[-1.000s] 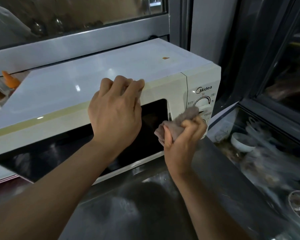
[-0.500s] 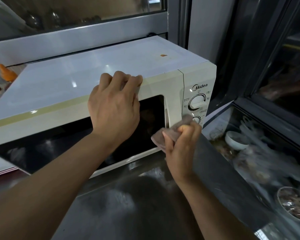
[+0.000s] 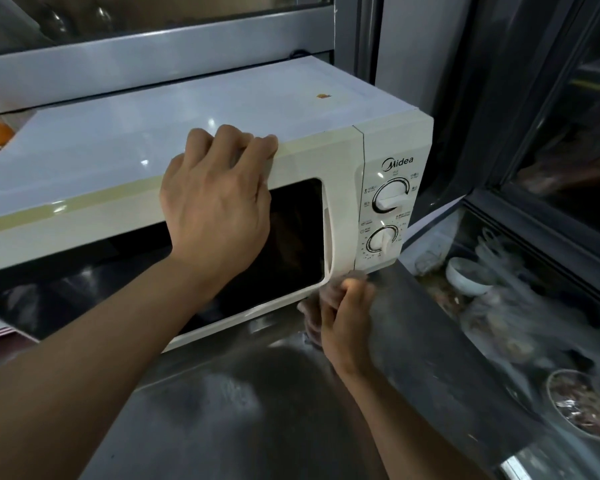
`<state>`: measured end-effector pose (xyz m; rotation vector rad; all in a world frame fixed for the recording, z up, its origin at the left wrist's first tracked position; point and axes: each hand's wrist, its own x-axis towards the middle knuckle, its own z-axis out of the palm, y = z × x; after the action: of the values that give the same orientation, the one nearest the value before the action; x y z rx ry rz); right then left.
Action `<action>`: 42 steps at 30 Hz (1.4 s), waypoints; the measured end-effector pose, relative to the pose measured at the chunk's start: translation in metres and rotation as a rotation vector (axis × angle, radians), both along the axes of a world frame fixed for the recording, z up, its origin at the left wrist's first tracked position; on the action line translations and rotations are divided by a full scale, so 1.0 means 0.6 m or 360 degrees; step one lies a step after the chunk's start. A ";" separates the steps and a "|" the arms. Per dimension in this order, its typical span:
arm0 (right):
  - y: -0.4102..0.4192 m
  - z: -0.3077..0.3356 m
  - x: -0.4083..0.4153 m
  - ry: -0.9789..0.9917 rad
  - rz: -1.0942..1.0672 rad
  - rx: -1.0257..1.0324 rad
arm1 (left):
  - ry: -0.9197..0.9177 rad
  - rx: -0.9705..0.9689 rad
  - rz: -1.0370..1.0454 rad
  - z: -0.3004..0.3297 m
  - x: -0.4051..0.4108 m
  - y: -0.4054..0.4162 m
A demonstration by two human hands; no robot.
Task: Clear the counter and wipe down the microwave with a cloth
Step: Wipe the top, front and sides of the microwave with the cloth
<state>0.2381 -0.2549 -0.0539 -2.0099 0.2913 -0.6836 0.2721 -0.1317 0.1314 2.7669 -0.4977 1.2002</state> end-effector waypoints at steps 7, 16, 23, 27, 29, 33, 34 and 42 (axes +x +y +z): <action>0.004 0.087 -0.022 -0.0344 -0.0051 0.0328 | 0.0066 0.0053 -0.0036 0.007 -0.004 0.005; -0.028 0.271 -0.003 -0.0570 -0.0002 0.0213 | 0.0261 0.0012 -0.0046 0.027 -0.010 0.001; -0.048 0.256 0.034 -0.0395 -0.0103 -0.0336 | 0.0232 -0.0010 -0.0099 0.044 -0.009 -0.025; -0.120 0.228 0.064 -0.0315 -0.0253 -0.0444 | 0.0282 0.0041 -0.0224 0.029 -0.006 -0.071; -0.157 0.225 0.075 -0.0301 -0.0198 -0.0221 | 0.0295 0.0031 -0.0192 0.022 -0.004 -0.079; -0.182 0.217 0.084 -0.0281 -0.0197 0.0286 | 0.0207 0.0092 -0.0163 0.017 0.003 -0.073; -0.175 0.216 0.085 -0.0280 -0.0250 0.0337 | 0.0187 0.0106 -0.0164 0.016 0.004 -0.072; -0.135 0.212 0.067 -0.0446 -0.0052 -0.0512 | 0.0080 0.0121 -0.0121 0.008 0.009 -0.077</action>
<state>0.2781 -0.3361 0.0731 -2.1780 0.0484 -1.0761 0.2775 -0.1781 0.1363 2.8049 -0.6501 1.1152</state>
